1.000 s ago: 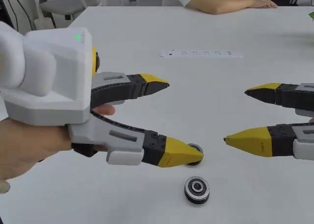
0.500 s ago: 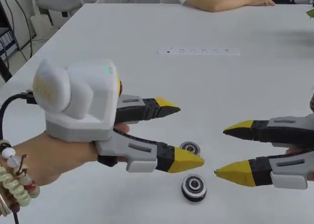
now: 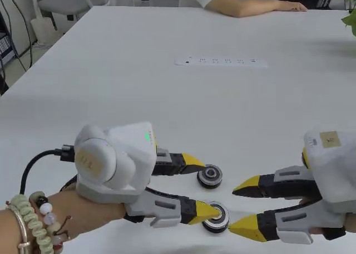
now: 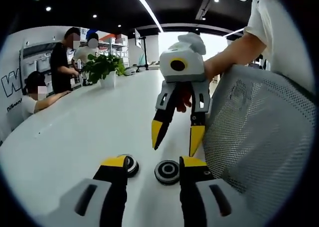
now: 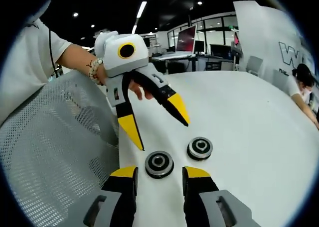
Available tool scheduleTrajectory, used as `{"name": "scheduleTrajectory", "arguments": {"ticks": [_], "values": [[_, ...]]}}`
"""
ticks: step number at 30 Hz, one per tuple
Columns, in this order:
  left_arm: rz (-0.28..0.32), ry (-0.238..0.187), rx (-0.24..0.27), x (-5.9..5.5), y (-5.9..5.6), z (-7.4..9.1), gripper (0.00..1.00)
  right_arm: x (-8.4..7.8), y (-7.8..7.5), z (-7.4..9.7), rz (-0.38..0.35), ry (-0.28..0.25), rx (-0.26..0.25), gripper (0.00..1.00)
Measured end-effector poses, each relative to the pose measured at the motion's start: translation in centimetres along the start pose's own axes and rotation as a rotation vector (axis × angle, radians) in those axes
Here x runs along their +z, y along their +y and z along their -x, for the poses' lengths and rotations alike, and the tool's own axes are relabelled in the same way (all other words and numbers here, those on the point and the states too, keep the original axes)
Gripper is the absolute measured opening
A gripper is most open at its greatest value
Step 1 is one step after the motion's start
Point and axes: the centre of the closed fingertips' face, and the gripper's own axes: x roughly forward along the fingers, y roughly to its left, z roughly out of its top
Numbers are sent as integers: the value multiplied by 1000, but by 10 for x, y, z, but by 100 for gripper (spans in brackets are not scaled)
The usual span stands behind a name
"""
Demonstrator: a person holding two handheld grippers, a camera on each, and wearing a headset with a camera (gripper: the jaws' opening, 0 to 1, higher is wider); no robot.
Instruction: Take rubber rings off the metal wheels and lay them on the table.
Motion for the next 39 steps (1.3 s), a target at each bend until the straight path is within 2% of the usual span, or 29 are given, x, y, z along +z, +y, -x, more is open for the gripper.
{"name": "scheduleTrajectory", "arguments": {"ticks": [3,6,9,13,16,21,24,29,34,37,39], "values": [[2,7,1,-4,-1,-2,32,-1,-2,-2,-11,-11,-5,31],[-24,36,-40,-11,-12,-7,28,-4,-2,-6,-32,-7,-2,29],[-40,48,-56,-14,-18,-11,25,-6,-1,-8,-29,2,-2,28],[-38,57,-65,-17,-18,-15,14,-12,-1,-12,-17,27,-7,27],[-43,60,-63,-18,-19,-17,15,-15,-2,-14,-20,38,-12,26],[-56,80,-77,-23,-23,-18,11,-20,-1,-17,-27,53,-7,22],[-25,75,-84,-24,-23,-18,9,-21,0,-18,-24,61,-2,20],[-15,70,-84,-24,-24,-18,7,-19,1,-18,-40,50,2,19],[-13,68,-80,-24,-24,-19,7,-20,-1,-16,-36,53,-8,14],[-10,68,-78,-24,-23,-19,7,-23,-4,-15,-23,67,-17,6],[-7,66,-78,-23,-23,-20,7,-23,-4,-15,-29,66,-16,5]]}}
